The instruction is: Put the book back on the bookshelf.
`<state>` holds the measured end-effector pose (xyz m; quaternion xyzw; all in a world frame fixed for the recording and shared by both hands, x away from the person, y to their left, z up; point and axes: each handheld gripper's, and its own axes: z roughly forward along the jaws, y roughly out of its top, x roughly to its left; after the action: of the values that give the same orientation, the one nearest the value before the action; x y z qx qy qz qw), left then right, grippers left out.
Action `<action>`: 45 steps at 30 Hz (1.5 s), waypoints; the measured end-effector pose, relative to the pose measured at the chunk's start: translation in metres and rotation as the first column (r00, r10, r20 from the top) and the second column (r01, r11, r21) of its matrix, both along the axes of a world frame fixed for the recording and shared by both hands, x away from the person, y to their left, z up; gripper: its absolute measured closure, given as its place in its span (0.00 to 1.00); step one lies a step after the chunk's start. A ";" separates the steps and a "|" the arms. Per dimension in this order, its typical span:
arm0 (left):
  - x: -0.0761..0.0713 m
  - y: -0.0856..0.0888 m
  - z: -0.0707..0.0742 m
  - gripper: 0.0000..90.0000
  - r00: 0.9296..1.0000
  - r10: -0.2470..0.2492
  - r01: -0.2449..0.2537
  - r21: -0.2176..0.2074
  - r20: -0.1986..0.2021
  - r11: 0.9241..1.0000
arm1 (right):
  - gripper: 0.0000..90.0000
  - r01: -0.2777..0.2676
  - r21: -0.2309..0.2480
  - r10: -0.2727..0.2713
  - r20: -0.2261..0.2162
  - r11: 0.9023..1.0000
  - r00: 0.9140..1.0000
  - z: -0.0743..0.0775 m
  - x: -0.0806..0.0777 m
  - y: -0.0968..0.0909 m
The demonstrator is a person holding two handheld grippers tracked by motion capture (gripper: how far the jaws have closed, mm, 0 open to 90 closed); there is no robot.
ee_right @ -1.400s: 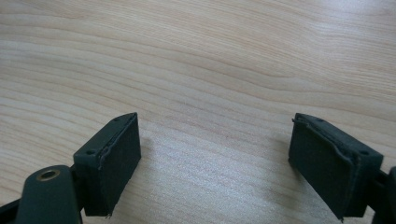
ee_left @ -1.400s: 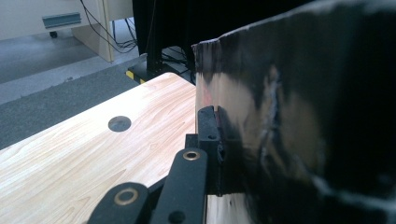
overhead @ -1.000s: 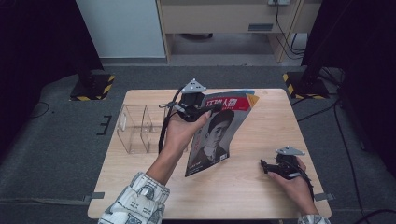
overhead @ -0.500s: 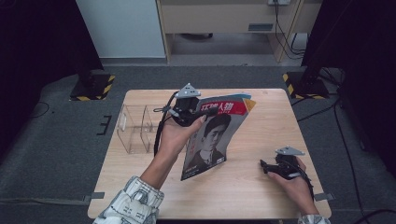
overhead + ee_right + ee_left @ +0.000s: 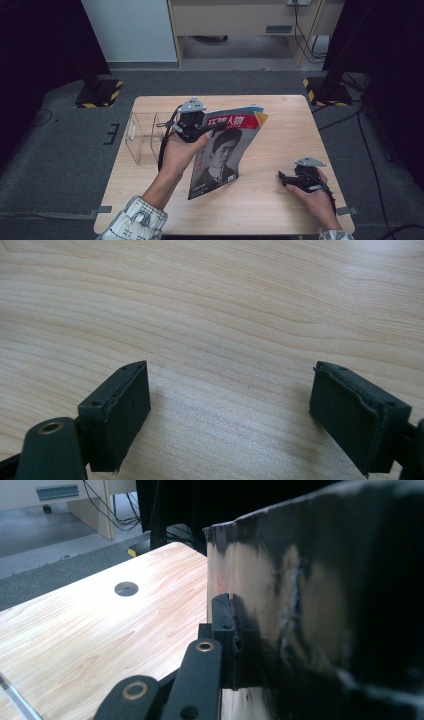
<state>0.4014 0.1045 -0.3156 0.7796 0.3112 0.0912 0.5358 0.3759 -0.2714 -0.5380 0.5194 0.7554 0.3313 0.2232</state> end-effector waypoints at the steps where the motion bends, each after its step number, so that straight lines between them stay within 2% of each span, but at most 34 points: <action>1: -0.001 0.001 0.000 0.96 1.000 0.000 0.000 -0.001 0.001 1.000 | 0.19 -0.001 0.000 0.001 0.000 1.000 1.000 0.000 0.000 0.000; 14: -0.008 0.016 -0.008 0.96 1.000 0.005 -0.005 -0.015 -0.006 1.000 | 0.18 -0.014 -0.006 0.014 -0.002 1.000 1.000 0.000 -0.001 0.000; 45: -0.021 0.053 -0.011 0.96 0.999 0.038 -0.039 -0.032 -0.008 0.999 | 0.18 -0.019 -0.006 0.019 -0.002 1.000 1.000 0.000 -0.001 0.000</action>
<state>0.3806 0.1570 -0.3263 0.7651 0.3296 0.0936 0.5451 0.3750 -0.2711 -0.5380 0.5121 0.7614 0.3307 0.2206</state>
